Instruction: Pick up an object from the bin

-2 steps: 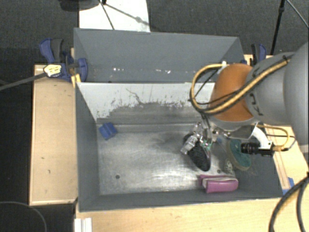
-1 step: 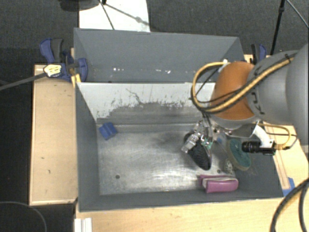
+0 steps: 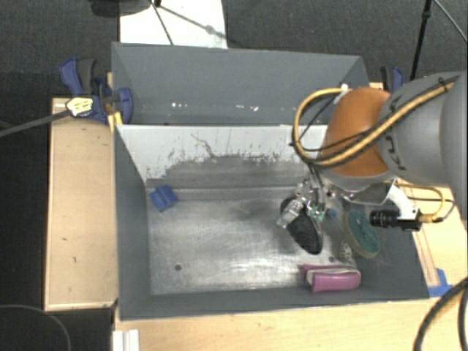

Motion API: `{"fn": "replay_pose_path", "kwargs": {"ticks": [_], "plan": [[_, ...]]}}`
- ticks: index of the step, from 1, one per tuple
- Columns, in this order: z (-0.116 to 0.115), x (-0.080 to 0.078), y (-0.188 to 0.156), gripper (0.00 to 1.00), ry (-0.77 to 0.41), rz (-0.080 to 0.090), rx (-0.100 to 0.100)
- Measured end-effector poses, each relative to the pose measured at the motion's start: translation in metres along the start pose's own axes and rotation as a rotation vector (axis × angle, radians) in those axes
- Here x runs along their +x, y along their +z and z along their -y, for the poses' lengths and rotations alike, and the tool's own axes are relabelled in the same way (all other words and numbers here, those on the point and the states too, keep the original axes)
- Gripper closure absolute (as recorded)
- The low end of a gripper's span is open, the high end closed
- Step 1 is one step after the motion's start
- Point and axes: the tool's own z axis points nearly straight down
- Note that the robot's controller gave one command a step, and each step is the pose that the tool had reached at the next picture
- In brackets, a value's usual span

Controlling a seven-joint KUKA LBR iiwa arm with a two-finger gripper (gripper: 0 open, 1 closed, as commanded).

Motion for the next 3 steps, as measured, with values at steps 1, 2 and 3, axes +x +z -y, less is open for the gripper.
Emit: {"fn": "replay_pose_path", "kwargs": {"ticks": [1, 2, 3], "plan": [[0.0, -0.001, -0.022, 1.0, -0.005, -0.001, 0.0], [-0.001, -0.002, -0.031, 1.0, -0.008, 0.0, 0.0], [-0.002, -0.003, -0.061, 1.0, -0.014, 0.0, 0.0]]}}
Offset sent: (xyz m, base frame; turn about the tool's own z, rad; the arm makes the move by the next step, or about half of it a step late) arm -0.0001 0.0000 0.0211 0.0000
